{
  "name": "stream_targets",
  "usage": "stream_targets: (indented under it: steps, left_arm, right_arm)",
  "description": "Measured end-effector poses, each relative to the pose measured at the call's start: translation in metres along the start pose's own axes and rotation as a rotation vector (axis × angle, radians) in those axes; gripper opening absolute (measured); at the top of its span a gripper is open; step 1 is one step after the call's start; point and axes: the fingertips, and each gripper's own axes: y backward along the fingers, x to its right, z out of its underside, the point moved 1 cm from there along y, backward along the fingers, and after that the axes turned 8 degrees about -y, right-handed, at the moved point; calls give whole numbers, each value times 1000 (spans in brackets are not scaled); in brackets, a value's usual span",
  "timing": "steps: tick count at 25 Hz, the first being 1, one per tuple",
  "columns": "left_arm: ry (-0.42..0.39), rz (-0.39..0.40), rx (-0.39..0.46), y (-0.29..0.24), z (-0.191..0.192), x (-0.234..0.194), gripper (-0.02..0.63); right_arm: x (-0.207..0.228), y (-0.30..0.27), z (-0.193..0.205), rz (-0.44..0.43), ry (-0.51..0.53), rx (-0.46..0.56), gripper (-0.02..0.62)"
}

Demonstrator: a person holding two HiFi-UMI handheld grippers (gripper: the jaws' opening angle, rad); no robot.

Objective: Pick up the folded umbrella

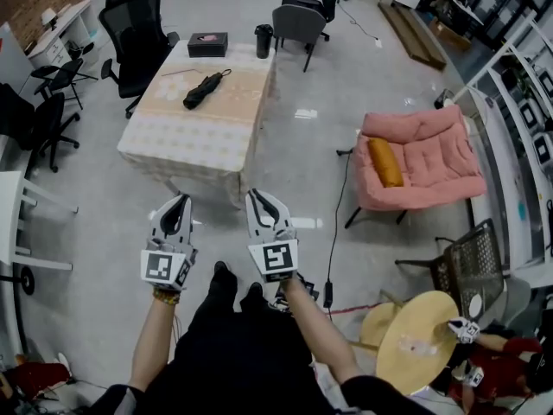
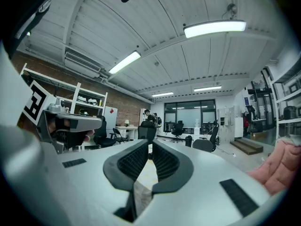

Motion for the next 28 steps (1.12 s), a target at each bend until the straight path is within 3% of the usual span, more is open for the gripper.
stream_targets:
  steps: [15,23,28]
  left_arm:
    - [25,73,55,-80,18,-107,17]
    - [36,114,37,-117,40,-134,17]
    - [36,108,9,-161,59,-146,17]
  right_arm:
    - [20,-113,-32,67,37,11,17]
    - [28,-159,-39,85,14,-5,17]
    - [58,-195,-28,78,10,-9,17]
